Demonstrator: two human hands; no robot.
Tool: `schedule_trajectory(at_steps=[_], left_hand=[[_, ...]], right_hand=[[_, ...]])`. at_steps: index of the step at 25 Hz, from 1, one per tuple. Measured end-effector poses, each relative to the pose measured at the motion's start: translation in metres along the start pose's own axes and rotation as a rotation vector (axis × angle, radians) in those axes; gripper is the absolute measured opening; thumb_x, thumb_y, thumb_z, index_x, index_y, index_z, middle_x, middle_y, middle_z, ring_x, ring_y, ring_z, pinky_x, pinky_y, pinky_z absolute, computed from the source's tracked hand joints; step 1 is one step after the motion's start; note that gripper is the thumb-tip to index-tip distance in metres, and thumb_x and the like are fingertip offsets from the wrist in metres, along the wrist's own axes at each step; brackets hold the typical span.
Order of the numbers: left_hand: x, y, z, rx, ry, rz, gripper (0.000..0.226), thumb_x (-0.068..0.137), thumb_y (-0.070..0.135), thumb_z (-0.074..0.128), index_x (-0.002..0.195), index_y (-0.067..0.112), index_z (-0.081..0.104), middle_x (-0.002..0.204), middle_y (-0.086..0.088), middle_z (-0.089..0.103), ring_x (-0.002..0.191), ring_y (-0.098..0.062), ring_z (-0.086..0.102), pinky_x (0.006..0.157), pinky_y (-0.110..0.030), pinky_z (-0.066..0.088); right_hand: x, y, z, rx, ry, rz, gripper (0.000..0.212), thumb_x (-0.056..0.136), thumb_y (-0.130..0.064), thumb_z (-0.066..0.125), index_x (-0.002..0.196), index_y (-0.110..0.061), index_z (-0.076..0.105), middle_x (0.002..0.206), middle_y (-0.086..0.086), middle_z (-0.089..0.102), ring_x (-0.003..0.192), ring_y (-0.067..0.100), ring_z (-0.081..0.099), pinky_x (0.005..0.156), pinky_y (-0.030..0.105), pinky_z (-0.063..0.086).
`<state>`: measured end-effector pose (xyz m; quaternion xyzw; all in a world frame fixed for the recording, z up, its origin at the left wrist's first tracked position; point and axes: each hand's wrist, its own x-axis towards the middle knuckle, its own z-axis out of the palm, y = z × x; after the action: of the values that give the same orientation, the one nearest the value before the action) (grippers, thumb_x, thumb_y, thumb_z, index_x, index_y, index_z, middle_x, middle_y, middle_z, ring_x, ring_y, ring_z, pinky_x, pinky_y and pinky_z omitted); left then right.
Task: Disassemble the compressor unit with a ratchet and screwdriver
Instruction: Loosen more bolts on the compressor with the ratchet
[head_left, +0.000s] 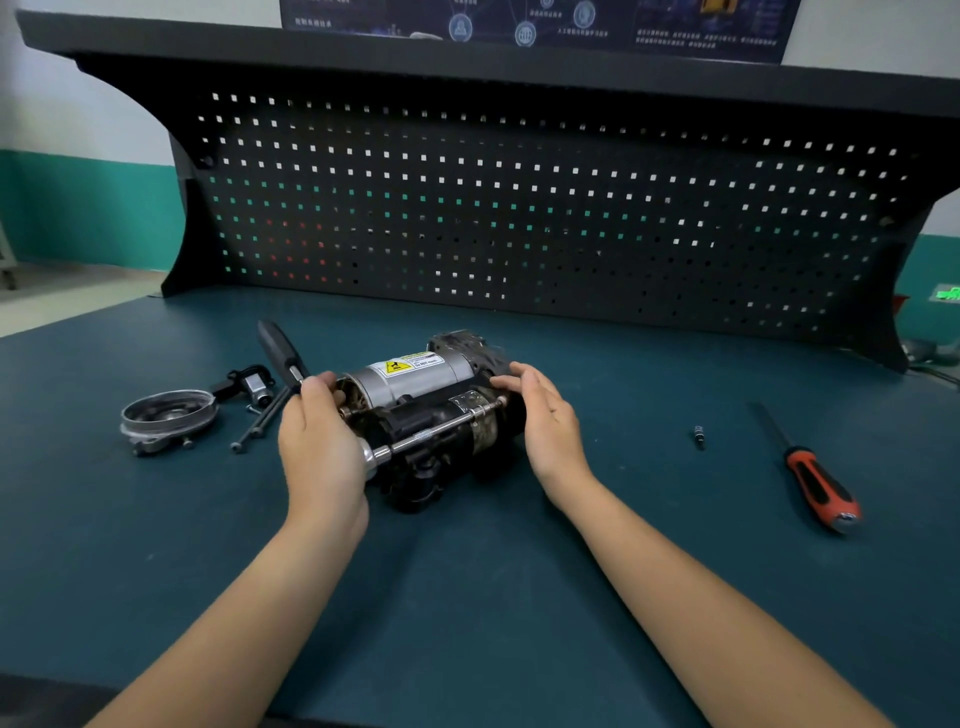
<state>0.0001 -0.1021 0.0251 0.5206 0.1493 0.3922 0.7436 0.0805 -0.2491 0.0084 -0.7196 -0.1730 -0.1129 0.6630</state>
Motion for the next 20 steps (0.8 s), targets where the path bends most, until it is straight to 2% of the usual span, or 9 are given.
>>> schedule_trajectory(at_steps=[1, 2, 5, 7, 11, 12, 15, 18, 20], left_hand=[[-0.003, 0.002, -0.001, 0.06, -0.004, 0.104, 0.021, 0.099, 0.023, 0.035, 0.091, 0.025, 0.054, 0.093, 0.012, 0.055, 0.084, 0.004, 0.051, 0.074, -0.018, 0.039], [-0.006, 0.003, -0.002, 0.19, -0.05, 0.348, 0.019, 0.099, 0.022, 0.035, 0.092, 0.023, 0.053, 0.096, 0.007, 0.053, 0.085, -0.001, 0.049, 0.08, -0.018, 0.038], [-0.001, 0.003, -0.02, 0.503, -0.504, 1.188, 0.028, 0.101, 0.026, 0.031, 0.101, 0.006, 0.049, 0.104, -0.002, 0.051, 0.09, -0.016, 0.047, 0.09, -0.014, 0.033], [0.006, 0.007, -0.03, 0.616, -0.751, 1.454, 0.027, 0.102, 0.027, 0.027, 0.099, 0.007, 0.046, 0.102, -0.001, 0.051, 0.087, -0.021, 0.05, 0.084, -0.024, 0.038], [0.012, -0.001, -0.041, 0.755, -0.894, 1.781, 0.018, 0.099, 0.017, 0.029, 0.09, 0.014, 0.045, 0.088, -0.003, 0.067, 0.079, -0.019, 0.055, 0.078, -0.031, 0.044], [0.01, -0.004, -0.042, 0.731, -0.895, 1.69, 0.019, 0.099, 0.02, 0.029, 0.089, 0.017, 0.045, 0.088, 0.003, 0.066, 0.079, -0.017, 0.055, 0.077, -0.029, 0.044], [-0.004, -0.006, -0.035, 0.463, -0.688, 1.073, 0.018, 0.096, 0.029, 0.034, 0.087, 0.029, 0.049, 0.092, 0.023, 0.062, 0.077, -0.001, 0.056, 0.073, -0.013, 0.044], [-0.011, -0.003, -0.019, 0.138, -0.348, 0.539, 0.019, 0.096, 0.027, 0.038, 0.089, 0.033, 0.054, 0.095, 0.011, 0.066, 0.09, -0.005, 0.063, 0.088, -0.02, 0.048], [-0.003, -0.001, -0.01, -0.089, -0.139, 0.149, 0.018, 0.098, 0.023, 0.039, 0.09, 0.025, 0.054, 0.101, 0.007, 0.065, 0.094, -0.002, 0.063, 0.085, -0.023, 0.05]], right_hand=[[0.0, 0.0, -0.001, 0.015, -0.011, 0.005, 0.035, 0.1, -0.027, 0.036, 0.093, -0.023, 0.07, 0.12, -0.019, 0.052, 0.113, -0.006, 0.043, 0.084, -0.006, 0.027], [0.0, 0.001, -0.003, 0.033, -0.025, 0.01, 0.032, 0.1, -0.023, 0.037, 0.097, -0.023, 0.069, 0.121, -0.019, 0.051, 0.115, -0.006, 0.043, 0.087, -0.004, 0.028], [0.001, 0.003, -0.008, 0.017, -0.058, 0.013, 0.026, 0.096, -0.013, 0.043, 0.103, -0.026, 0.064, 0.123, -0.019, 0.05, 0.119, -0.005, 0.04, 0.094, 0.005, 0.027], [0.001, 0.003, -0.01, -0.008, -0.068, 0.003, 0.025, 0.096, -0.013, 0.044, 0.1, -0.029, 0.063, 0.123, -0.021, 0.048, 0.117, -0.007, 0.039, 0.089, 0.0, 0.027], [0.001, 0.004, -0.008, -0.037, -0.059, -0.001, 0.023, 0.097, -0.017, 0.044, 0.102, -0.028, 0.064, 0.125, -0.022, 0.046, 0.118, -0.009, 0.038, 0.096, 0.008, 0.024], [0.001, 0.005, -0.008, -0.046, -0.06, -0.002, 0.023, 0.097, -0.018, 0.043, 0.104, -0.026, 0.064, 0.125, -0.023, 0.046, 0.118, -0.009, 0.037, 0.098, 0.01, 0.024], [0.002, 0.005, -0.007, -0.051, -0.05, -0.002, 0.024, 0.098, -0.018, 0.042, 0.107, -0.024, 0.064, 0.125, -0.023, 0.045, 0.119, -0.008, 0.037, 0.1, 0.012, 0.024], [0.001, 0.005, -0.007, -0.05, -0.051, 0.001, 0.023, 0.098, -0.018, 0.042, 0.105, -0.025, 0.063, 0.126, -0.024, 0.044, 0.119, -0.009, 0.037, 0.099, 0.011, 0.024], [0.001, 0.005, -0.006, -0.031, -0.05, 0.009, 0.023, 0.097, -0.018, 0.043, 0.105, -0.025, 0.063, 0.126, -0.024, 0.044, 0.12, -0.008, 0.037, 0.1, 0.011, 0.024]])
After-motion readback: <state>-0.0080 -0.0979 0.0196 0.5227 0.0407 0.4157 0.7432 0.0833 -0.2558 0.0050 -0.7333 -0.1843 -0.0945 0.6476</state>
